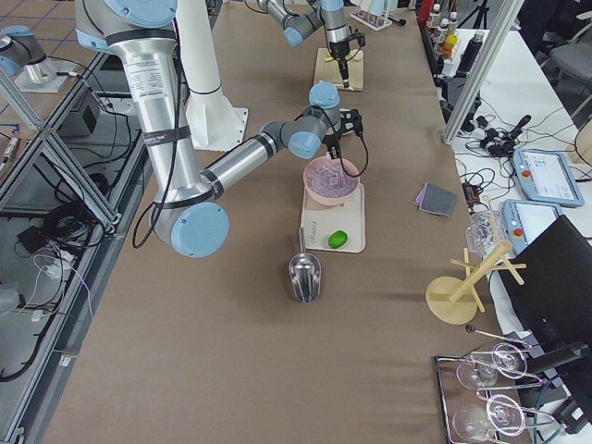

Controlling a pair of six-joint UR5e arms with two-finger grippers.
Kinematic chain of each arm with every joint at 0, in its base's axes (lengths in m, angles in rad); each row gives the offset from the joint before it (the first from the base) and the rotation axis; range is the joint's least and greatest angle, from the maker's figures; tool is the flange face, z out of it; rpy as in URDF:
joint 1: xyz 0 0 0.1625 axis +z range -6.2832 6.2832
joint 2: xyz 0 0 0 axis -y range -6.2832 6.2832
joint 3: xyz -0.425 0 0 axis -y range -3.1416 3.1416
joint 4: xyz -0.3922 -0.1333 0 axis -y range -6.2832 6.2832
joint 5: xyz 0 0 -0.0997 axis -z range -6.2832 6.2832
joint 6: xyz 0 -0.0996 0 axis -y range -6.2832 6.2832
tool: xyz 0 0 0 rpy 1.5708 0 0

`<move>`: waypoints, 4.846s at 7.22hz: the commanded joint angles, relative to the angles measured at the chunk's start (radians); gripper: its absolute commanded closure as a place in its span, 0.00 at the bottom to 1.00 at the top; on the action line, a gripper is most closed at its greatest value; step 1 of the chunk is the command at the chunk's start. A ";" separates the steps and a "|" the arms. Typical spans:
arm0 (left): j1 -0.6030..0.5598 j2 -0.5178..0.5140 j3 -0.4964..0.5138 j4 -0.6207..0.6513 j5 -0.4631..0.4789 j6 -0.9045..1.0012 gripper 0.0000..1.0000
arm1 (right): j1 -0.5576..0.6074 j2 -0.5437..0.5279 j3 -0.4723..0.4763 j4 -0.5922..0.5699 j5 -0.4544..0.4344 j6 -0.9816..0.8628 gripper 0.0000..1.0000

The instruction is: Put spoon and ice into bowl

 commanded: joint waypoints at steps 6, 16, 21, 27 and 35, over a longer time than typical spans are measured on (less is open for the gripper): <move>-0.013 -0.155 0.258 -0.119 0.089 -0.013 1.00 | -0.048 0.120 0.029 -0.112 -0.009 0.120 1.00; -0.244 0.137 0.012 -0.112 -0.124 0.227 0.03 | -0.214 0.420 -0.208 -0.114 -0.267 0.302 1.00; -0.373 0.266 -0.032 -0.121 -0.214 0.400 0.03 | -0.283 0.560 -0.430 -0.099 -0.381 0.370 1.00; -0.424 0.275 -0.030 -0.121 -0.220 0.427 0.02 | -0.233 0.542 -0.352 -0.143 -0.283 0.392 0.00; -0.676 0.604 -0.032 -0.295 -0.354 0.963 0.02 | 0.230 -0.122 0.199 -0.540 0.066 -0.380 0.00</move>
